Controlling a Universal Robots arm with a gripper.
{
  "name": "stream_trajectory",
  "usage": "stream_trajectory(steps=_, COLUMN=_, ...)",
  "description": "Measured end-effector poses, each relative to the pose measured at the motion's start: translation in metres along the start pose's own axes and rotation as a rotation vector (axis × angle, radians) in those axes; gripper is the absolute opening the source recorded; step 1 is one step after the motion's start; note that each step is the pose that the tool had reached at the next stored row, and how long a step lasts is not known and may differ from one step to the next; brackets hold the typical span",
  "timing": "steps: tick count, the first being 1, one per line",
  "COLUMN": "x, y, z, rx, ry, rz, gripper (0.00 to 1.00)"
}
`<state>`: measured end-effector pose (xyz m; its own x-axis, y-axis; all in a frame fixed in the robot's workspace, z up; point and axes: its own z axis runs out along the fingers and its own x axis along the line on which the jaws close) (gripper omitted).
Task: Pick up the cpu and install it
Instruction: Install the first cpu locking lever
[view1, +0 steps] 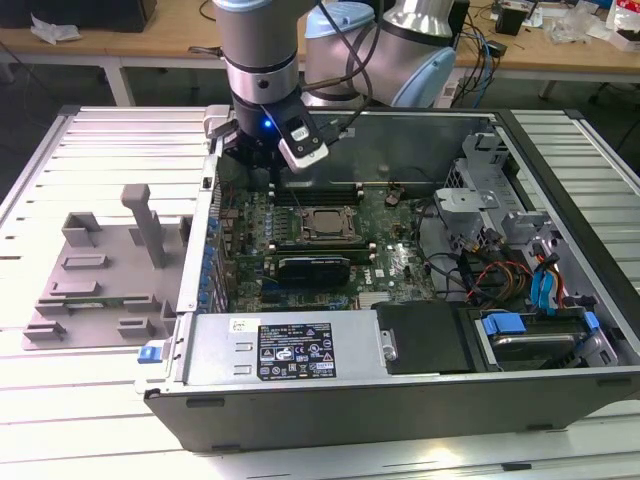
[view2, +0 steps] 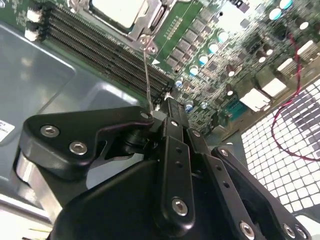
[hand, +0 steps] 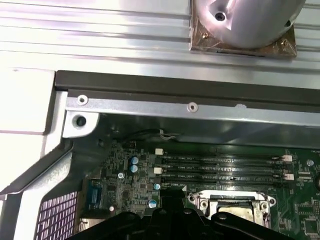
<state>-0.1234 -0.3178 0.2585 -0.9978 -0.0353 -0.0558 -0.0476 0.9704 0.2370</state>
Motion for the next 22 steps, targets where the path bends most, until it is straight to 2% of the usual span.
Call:
stream_trajectory(steps=4, x=-0.0015, y=-0.0009, z=0.0035, rx=-0.0032, ry=-0.0001, rz=0.0, gripper=0.11)
stream_trajectory(steps=7, x=-0.0134, y=-0.0018, z=0.0051, rx=-0.0037, ry=-0.0002, rz=0.0, gripper=0.11)
stream_trajectory(steps=8, x=-0.0222, y=-0.0024, z=0.0056, rx=-0.0037, ry=-0.0001, rz=0.0, gripper=0.11)
stream_trajectory(steps=14, x=-0.0484, y=-0.0042, z=0.0073, rx=-0.0038, ry=0.001, rz=0.0, gripper=0.11)
stream_trajectory(steps=18, x=-0.0502, y=-0.0045, z=0.0082, rx=-0.004, ry=0.001, rz=0.0, gripper=0.11)
stream_trajectory(steps=22, x=-0.053, y=-0.007, z=0.0144, rx=-0.0037, ry=0.0008, rz=0.002, gripper=0.11)
